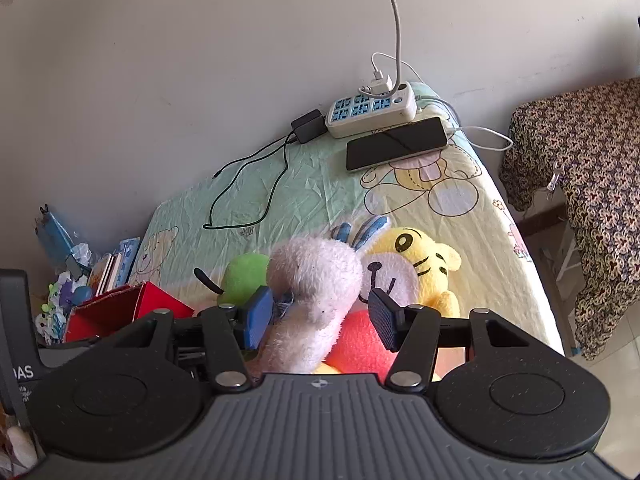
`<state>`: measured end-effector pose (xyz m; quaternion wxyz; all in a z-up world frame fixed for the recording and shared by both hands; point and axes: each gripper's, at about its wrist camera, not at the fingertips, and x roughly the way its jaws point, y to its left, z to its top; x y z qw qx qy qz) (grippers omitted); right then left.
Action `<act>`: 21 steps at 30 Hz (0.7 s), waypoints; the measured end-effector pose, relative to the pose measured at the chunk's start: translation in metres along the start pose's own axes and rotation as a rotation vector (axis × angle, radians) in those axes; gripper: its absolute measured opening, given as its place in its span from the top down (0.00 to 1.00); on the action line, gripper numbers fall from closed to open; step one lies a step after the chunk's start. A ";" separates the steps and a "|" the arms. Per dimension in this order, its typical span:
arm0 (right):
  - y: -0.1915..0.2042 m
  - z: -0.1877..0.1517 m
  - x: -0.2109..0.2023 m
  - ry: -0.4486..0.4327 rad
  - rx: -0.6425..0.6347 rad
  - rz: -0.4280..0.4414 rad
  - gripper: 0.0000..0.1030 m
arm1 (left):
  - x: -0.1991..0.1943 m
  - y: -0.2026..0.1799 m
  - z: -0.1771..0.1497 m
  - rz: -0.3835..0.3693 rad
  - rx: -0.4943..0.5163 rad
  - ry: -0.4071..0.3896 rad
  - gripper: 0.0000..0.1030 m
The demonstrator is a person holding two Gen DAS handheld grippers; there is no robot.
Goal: Organize objects
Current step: 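Close both grippers on the white bunny with blue plaid ears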
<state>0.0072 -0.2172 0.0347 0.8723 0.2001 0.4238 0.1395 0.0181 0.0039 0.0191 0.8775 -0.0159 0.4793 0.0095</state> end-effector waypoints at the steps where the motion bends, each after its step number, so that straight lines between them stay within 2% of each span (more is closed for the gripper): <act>1: -0.002 0.001 0.000 -0.001 0.016 0.000 0.44 | 0.000 -0.001 0.001 -0.025 0.000 0.003 0.00; 5: -0.016 0.002 0.004 0.012 0.056 -0.005 0.44 | 0.009 -0.012 0.000 -0.077 0.019 0.018 0.00; 10: -0.029 0.001 0.016 0.023 0.095 0.013 0.44 | 0.022 -0.021 -0.001 -0.214 0.030 0.073 0.00; 13: -0.039 0.002 0.029 0.045 0.104 -0.002 0.44 | 0.029 -0.026 0.004 -0.231 0.027 0.087 0.00; 16: -0.046 0.003 0.035 0.065 0.134 0.050 0.44 | 0.038 -0.025 0.007 -0.239 0.024 0.105 0.01; 21: -0.043 0.004 0.047 0.089 0.115 0.104 0.44 | 0.042 -0.023 0.012 -0.318 0.004 0.105 0.02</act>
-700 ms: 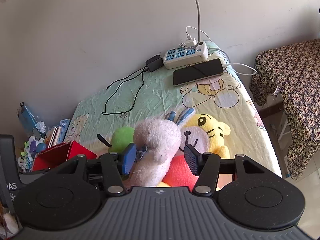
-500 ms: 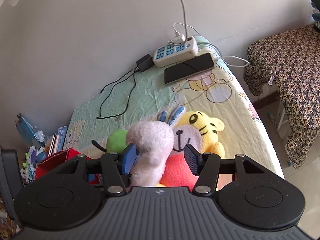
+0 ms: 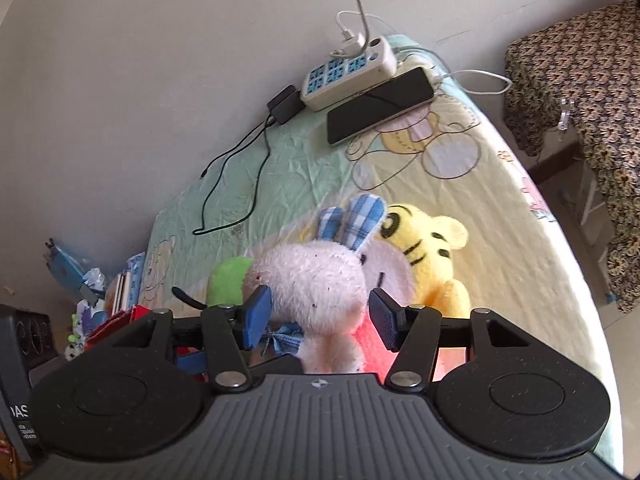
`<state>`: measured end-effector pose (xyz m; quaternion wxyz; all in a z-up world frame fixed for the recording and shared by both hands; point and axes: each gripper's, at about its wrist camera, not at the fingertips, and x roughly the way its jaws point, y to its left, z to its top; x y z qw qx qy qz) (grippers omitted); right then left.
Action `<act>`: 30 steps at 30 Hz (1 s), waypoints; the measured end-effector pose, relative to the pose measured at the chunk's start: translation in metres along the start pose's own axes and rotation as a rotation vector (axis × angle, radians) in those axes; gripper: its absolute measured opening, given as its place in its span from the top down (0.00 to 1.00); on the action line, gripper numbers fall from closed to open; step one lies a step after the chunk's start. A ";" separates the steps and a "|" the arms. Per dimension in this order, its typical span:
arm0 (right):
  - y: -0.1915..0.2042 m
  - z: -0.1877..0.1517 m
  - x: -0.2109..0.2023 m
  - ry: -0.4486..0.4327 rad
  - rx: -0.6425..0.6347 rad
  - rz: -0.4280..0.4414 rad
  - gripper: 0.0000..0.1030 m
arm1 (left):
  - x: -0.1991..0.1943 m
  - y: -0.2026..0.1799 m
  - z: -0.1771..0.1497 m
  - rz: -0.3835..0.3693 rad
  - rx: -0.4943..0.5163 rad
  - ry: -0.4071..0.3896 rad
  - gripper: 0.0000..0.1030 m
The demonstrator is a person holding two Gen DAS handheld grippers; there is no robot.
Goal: Organize objects
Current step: 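Close both grippers on the white bunny with blue plaid ears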
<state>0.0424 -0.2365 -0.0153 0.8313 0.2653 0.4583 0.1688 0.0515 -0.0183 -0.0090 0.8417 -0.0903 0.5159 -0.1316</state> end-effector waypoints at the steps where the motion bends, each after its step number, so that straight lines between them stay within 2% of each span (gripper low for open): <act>1: 0.001 0.000 0.002 0.008 -0.007 0.007 0.44 | 0.003 -0.001 0.003 -0.007 0.002 0.003 0.05; 5: -0.001 0.001 0.009 0.036 0.004 0.036 0.45 | 0.012 -0.007 0.005 -0.024 0.023 0.029 0.22; 7: -0.002 0.000 0.011 0.049 0.006 0.050 0.49 | 0.013 -0.008 0.005 -0.013 0.030 0.026 0.23; 11: 0.000 -0.002 0.007 0.042 0.001 0.061 0.53 | 0.011 -0.010 0.005 -0.020 0.040 0.029 0.41; 17: 0.010 -0.006 -0.009 0.002 -0.033 0.085 0.57 | -0.002 -0.018 0.000 -0.006 0.063 -0.004 0.46; 26: 0.053 -0.029 -0.030 -0.051 -0.177 0.124 0.57 | -0.056 -0.029 -0.020 0.019 0.118 -0.140 0.50; 30: 0.075 -0.036 -0.031 -0.063 -0.205 0.153 0.58 | -0.078 -0.020 -0.033 0.050 0.117 -0.196 0.50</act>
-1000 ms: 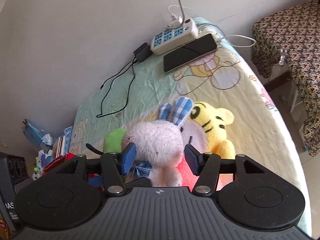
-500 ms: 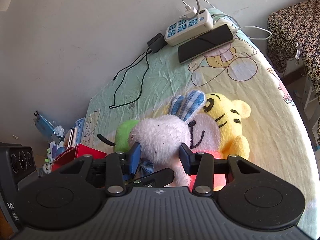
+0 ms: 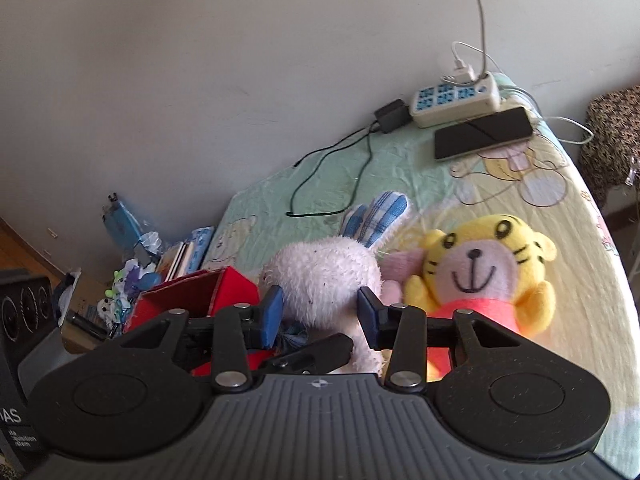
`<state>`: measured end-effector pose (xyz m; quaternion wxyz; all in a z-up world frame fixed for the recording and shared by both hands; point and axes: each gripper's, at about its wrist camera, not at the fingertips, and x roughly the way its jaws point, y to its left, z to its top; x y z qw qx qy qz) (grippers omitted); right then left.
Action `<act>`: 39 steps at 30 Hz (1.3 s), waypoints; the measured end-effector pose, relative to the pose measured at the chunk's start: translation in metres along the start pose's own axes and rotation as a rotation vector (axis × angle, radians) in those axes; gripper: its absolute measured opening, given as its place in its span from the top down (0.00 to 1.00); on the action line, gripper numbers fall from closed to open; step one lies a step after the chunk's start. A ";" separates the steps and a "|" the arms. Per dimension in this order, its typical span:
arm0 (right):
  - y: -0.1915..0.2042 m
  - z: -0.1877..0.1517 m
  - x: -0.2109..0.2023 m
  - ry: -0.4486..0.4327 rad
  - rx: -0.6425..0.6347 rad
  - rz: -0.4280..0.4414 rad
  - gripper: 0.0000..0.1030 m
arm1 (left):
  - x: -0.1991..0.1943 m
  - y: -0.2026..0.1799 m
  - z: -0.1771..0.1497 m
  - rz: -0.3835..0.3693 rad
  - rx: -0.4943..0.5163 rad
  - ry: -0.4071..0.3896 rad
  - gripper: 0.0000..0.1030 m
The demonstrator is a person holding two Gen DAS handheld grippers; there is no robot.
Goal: Organize objects
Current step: 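Close both grippers on the white bunny with blue plaid ears, then carry the bunny with both grippers into the red box and open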
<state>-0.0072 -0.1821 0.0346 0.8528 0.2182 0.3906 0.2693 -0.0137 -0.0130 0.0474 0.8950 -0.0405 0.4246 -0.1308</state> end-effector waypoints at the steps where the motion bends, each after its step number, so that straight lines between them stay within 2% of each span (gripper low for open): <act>1: 0.006 -0.001 0.001 -0.002 -0.006 0.010 0.59 | -0.006 0.006 -0.002 -0.003 -0.010 -0.008 0.50; 8: 0.072 -0.012 0.023 -0.019 -0.074 0.093 0.59 | -0.061 0.056 -0.012 0.011 -0.056 -0.096 0.50; 14: 0.135 -0.028 0.069 0.011 -0.117 0.175 0.59 | -0.110 0.111 -0.027 0.106 -0.067 -0.161 0.50; 21: 0.192 -0.052 0.129 0.064 -0.118 0.252 0.59 | -0.146 0.182 -0.050 0.216 -0.117 -0.154 0.50; 26: 0.222 -0.070 0.169 0.096 -0.112 0.273 0.59 | -0.155 0.232 -0.064 0.282 -0.142 -0.129 0.50; 32: 0.233 -0.081 0.206 0.162 -0.055 0.253 0.59 | -0.144 0.278 -0.070 0.333 -0.165 -0.075 0.50; 39: 0.237 -0.089 0.239 0.261 0.018 0.195 0.60 | -0.117 0.314 -0.074 0.343 -0.181 0.001 0.50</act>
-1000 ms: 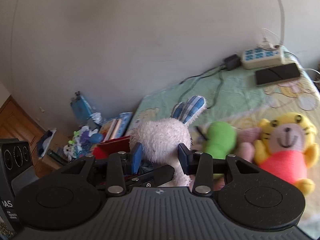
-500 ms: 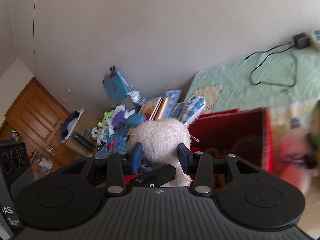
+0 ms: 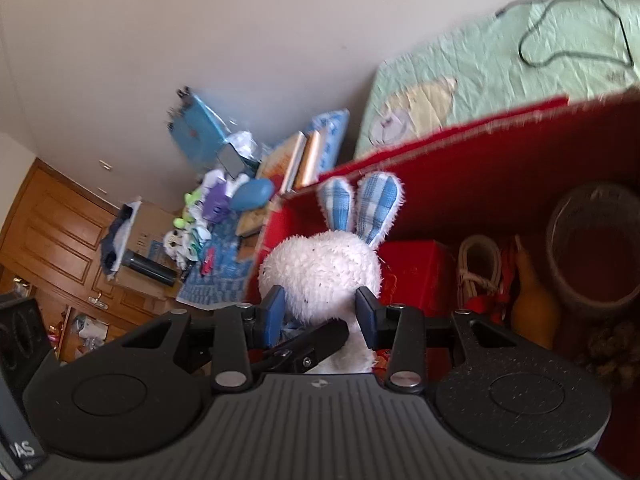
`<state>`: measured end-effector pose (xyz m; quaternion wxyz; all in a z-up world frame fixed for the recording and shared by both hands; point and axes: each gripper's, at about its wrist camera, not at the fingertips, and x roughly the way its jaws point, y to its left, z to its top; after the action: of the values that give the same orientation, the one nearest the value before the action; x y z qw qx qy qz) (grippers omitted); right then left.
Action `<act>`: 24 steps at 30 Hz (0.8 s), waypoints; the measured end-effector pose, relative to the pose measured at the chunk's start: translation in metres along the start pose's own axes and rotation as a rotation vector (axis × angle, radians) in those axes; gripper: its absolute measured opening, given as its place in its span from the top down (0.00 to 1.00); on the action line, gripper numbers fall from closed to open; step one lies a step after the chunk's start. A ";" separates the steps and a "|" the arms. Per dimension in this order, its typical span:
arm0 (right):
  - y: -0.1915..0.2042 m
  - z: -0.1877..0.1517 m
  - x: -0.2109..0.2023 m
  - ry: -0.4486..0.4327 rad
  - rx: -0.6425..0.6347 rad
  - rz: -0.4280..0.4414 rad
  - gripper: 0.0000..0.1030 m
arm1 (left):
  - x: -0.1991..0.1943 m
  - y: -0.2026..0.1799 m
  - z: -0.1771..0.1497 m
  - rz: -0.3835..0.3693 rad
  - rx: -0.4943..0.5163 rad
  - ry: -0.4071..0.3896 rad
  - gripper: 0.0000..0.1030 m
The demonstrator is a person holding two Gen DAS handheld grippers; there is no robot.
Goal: Organize objects
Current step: 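Carry the bunny with both grippers into the red box and open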
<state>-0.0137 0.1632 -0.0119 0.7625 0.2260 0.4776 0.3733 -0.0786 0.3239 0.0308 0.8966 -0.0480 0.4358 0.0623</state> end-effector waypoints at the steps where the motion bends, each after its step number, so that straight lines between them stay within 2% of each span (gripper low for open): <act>1: -0.001 -0.001 0.005 0.014 0.005 -0.009 0.61 | 0.003 0.002 0.000 0.007 0.004 0.005 0.50; 12: -0.010 -0.006 0.034 0.107 0.026 -0.033 0.60 | 0.020 0.018 -0.008 0.012 -0.005 0.048 0.49; 15: -0.012 -0.007 0.031 0.097 0.029 -0.030 0.59 | 0.019 0.017 -0.010 0.023 0.011 0.042 0.47; 17: -0.012 -0.007 0.026 0.084 0.034 -0.025 0.59 | 0.020 0.018 -0.010 0.021 0.008 0.042 0.41; 24: -0.003 -0.010 0.004 0.015 -0.014 -0.070 0.56 | 0.020 0.018 -0.006 0.037 -0.015 0.057 0.38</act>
<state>-0.0208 0.1642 -0.0210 0.7729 0.2011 0.4884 0.3515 -0.0739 0.3421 0.0112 0.8820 -0.0484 0.4617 0.0807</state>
